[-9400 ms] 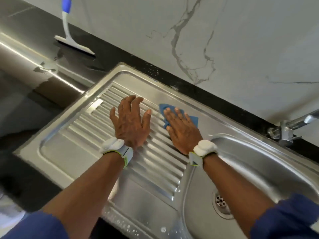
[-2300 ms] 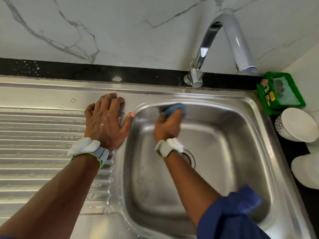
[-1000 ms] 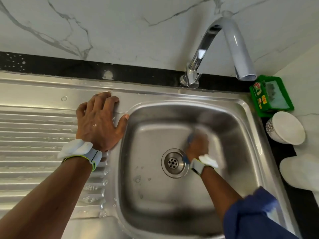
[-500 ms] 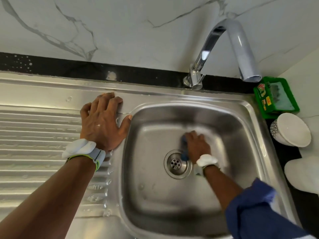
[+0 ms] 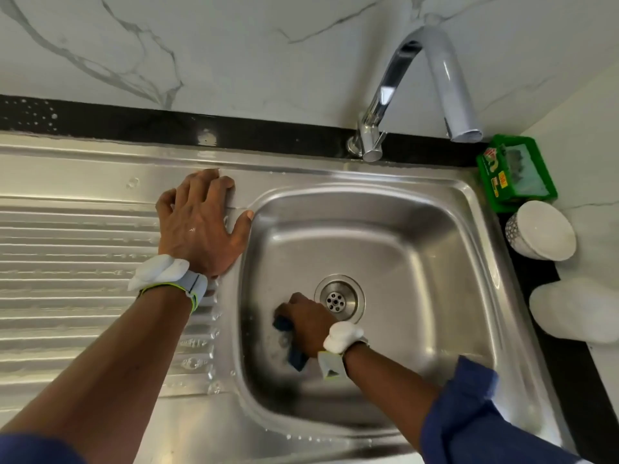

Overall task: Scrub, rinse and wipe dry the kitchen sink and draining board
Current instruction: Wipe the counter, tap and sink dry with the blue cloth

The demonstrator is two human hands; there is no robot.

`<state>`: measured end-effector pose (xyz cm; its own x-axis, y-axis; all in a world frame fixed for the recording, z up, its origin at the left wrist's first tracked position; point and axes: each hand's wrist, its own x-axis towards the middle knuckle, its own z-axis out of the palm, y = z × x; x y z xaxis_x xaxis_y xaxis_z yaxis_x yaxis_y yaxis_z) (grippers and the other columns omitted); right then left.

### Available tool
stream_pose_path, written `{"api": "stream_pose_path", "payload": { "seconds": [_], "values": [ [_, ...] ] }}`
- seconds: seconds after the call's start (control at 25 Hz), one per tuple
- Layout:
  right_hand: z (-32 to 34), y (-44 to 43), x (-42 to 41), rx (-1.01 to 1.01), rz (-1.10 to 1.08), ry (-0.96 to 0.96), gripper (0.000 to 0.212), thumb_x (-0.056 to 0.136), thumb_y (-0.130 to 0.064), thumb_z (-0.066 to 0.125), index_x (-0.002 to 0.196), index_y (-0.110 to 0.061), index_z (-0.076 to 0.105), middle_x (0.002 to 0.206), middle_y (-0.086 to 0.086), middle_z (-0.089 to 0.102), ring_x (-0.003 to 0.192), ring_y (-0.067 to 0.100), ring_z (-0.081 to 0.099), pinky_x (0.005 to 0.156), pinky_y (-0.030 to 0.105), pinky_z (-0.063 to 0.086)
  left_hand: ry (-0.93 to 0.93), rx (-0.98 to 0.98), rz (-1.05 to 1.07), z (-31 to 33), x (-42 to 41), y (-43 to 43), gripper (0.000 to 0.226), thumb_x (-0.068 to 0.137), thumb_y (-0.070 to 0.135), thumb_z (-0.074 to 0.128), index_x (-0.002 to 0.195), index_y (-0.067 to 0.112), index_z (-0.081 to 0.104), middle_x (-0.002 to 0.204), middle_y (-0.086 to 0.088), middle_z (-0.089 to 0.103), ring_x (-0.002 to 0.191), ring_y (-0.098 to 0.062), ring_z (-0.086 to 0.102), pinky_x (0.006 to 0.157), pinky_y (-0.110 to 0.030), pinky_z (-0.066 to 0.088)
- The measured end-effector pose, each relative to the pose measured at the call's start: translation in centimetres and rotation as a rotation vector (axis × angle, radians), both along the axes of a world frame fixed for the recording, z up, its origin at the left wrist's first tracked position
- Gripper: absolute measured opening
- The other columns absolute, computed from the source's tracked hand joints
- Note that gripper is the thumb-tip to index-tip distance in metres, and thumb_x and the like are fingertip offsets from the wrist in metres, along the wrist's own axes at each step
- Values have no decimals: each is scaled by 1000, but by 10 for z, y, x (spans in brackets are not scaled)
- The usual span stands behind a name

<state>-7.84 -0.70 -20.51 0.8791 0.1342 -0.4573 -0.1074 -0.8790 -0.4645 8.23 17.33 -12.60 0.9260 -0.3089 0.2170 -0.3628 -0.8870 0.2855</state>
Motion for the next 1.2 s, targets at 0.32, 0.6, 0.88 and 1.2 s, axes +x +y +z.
{"api": "stream_pose_path", "payload": {
  "seconds": [0.32,0.6,0.88,1.2],
  "values": [
    [178,-80,37,1266,-1173,-589,28,96,9,50,104,-17,57,101,11,68,85,25,69,79,43,60,29,3,1,6,0,0,57,91,63,48,131,24,54,149,-4,48,142,-30,40,112,-54,31],
    [306,-113,95,732,-878,-867,16,85,-12,62,96,-18,72,109,5,70,98,20,70,91,47,58,63,0,7,9,-2,-2,56,91,62,46,132,25,54,150,-2,48,143,-29,39,113,-54,31],
    [319,-89,92,80,-701,-846,32,82,-29,80,58,-12,66,69,1,64,58,-4,55,61,9,46,62,7,0,8,-1,0,59,91,63,41,134,23,55,149,-4,49,141,-31,43,113,-55,34],
    [332,-110,157,-113,-624,-616,26,68,-10,78,89,-14,64,91,5,61,75,18,58,60,24,45,80,20,-10,9,-1,1,63,91,65,37,135,23,55,151,-4,49,143,-32,43,114,-54,35]
  ]
}}
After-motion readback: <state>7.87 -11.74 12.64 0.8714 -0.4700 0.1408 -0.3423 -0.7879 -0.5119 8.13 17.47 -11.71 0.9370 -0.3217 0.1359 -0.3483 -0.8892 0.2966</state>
